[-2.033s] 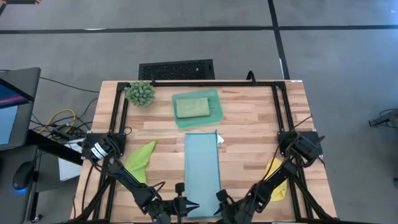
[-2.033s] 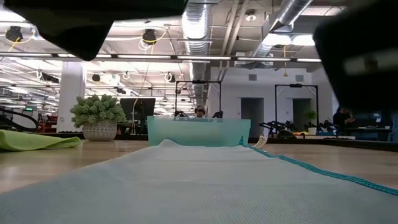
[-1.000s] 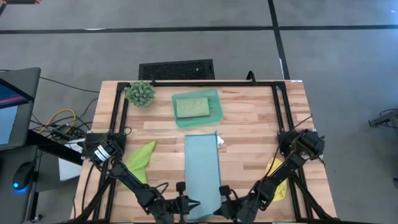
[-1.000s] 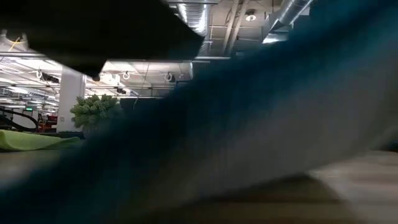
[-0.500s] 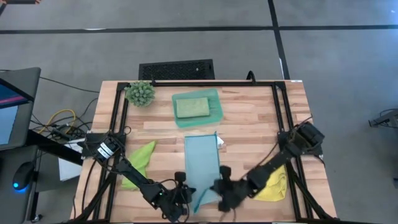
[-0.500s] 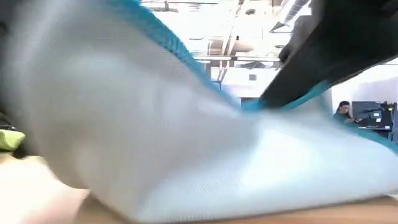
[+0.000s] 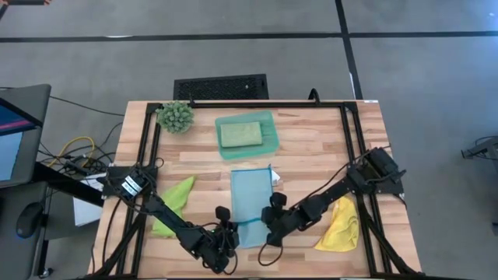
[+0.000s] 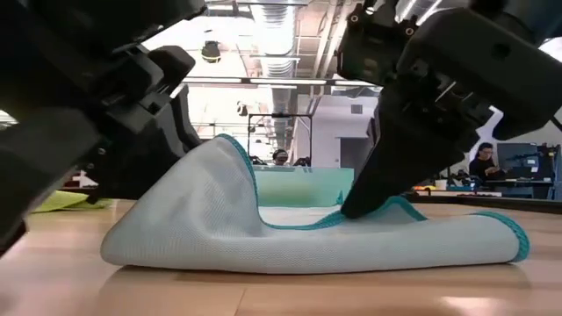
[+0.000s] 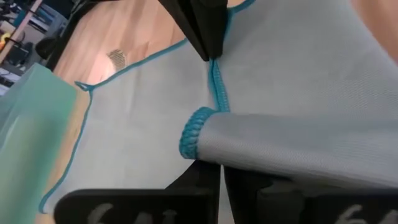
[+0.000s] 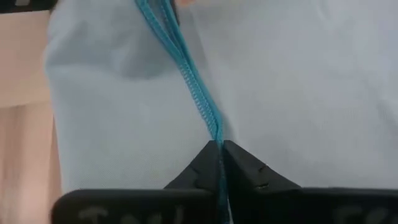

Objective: Fold microfiber towels
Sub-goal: Fold the blue towel

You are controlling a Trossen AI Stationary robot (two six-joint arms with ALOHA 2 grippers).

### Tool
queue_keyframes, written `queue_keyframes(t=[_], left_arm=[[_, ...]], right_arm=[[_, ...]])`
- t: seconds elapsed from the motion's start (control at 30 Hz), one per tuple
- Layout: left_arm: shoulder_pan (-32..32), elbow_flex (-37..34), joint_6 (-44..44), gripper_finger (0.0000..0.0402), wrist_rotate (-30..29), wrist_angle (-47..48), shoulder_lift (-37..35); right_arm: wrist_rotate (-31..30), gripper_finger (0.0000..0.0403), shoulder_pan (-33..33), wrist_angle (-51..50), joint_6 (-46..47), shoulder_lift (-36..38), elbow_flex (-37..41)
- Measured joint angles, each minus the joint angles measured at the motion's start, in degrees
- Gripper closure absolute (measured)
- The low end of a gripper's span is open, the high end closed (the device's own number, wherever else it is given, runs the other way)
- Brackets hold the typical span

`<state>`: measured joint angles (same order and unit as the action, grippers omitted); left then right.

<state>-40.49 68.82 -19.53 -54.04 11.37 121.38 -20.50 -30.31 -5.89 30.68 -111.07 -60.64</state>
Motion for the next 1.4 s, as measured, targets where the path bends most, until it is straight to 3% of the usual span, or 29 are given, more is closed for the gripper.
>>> queue_keyframes(t=[0.23, 0.47, 0.63, 0.8, 1.13, 1.4], left_arm=[[0.48, -0.09, -0.81, 0.0391, -0.56, 1.66, -0.22], [1.7, -0.23, -4.58, 0.0391, -0.1, 3.51, -0.68], [1.68, -0.46, -8.35, 0.0391, -0.2, 8.84, -2.6], [0.64, -0.36, -13.15, 0.0391, -0.41, 11.55, -3.95], [-1.35, -0.35, -18.93, 0.0391, -0.2, 11.6, -3.96], [-1.9, -0.33, -20.69, 0.0391, -0.13, 11.54, -3.96]], right_arm=[[1.31, 0.0305, 1.54, -0.35, -4.94, 0.0, 0.0], [7.0, 0.0236, 2.3, -1.01, -9.69, 0.09, 0.0], [8.32, 0.0217, 2.3, -2.21, -8.18, 0.17, -0.02], [8.19, 0.025, 2.34, -2.23, -7.61, 0.17, -0.01], [7.89, 0.039, 2.41, -2.2, -8.07, 0.26, -0.02], [5.45, 0.0363, 0.77, -3.7, -8.16, 0.26, -0.54]])
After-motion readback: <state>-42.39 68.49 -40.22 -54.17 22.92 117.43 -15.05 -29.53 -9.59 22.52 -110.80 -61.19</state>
